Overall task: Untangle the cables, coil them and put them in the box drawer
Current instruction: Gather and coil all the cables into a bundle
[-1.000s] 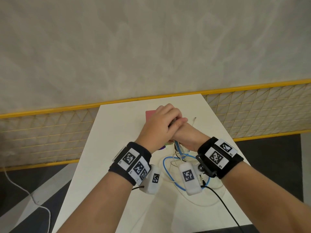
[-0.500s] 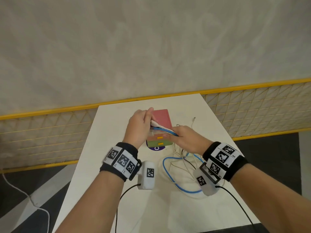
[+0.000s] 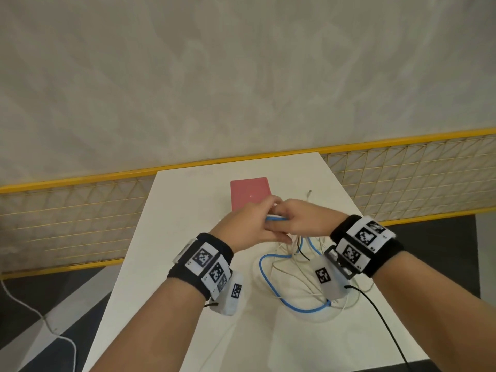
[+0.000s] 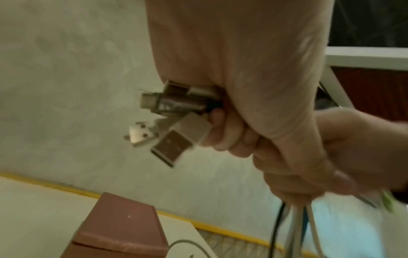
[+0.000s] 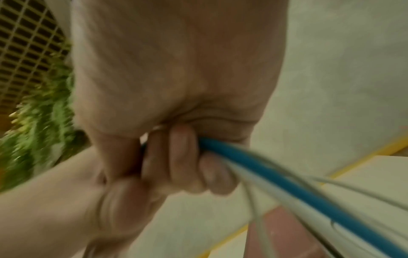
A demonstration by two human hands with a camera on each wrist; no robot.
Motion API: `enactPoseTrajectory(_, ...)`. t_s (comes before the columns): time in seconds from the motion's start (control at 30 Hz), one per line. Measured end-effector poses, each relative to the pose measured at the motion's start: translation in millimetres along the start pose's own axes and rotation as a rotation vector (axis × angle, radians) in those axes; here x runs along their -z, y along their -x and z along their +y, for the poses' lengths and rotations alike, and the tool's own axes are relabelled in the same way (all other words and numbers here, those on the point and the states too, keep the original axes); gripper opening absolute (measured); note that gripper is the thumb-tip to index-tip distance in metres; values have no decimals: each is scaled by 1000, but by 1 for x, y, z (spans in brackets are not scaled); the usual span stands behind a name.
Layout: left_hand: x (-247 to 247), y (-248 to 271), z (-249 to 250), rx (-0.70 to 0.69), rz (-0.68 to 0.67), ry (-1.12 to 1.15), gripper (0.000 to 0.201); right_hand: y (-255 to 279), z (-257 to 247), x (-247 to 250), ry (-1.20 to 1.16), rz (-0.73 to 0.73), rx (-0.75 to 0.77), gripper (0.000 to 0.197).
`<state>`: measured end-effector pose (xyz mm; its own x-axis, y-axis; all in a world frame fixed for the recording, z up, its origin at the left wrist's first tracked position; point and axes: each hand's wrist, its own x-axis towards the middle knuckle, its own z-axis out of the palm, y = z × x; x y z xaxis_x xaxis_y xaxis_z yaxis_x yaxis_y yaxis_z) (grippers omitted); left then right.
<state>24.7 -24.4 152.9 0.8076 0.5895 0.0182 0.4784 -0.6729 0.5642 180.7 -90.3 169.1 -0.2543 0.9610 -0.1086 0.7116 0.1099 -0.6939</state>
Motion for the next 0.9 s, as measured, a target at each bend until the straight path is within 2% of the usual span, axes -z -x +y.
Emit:
enactPoseTrajectory(0.13,14,0,-8,-54,114,17,25,12,8,18,-187,53,17,31)
enactPoseTrajectory(0.3,18,-4,-15,70,431,368,22,17,26,11,-304,221,-21,29)
enactPoseTrajectory(0.37,9,-10,-9,141,531,558,31,12,20,-2,-282,318,-8,29)
enactPoseTrajectory(0.43,2,-13,5,245,559,804,40,5,8,-16,-240,430,12,31)
enactPoseTrajectory(0.5,-5,-13,16,238,513,966,42,-3,-1,-23,-222,505,21,32)
enactPoseTrajectory(0.57,-11,-11,20,186,457,962,42,-7,-5,-25,-214,515,13,32)
enactPoseTrajectory(0.63,-15,-10,20,204,459,951,36,-8,-4,-28,-172,481,18,30)
enactPoseTrajectory(0.77,-22,-11,19,269,521,1047,36,-9,1,-36,-52,420,7,26)
enactPoseTrajectory(0.83,-21,-12,23,259,582,984,31,-9,1,-37,-79,408,55,18)
enactPoseTrajectory(0.9,-15,-14,22,289,668,886,31,-9,2,-35,-102,372,121,19)
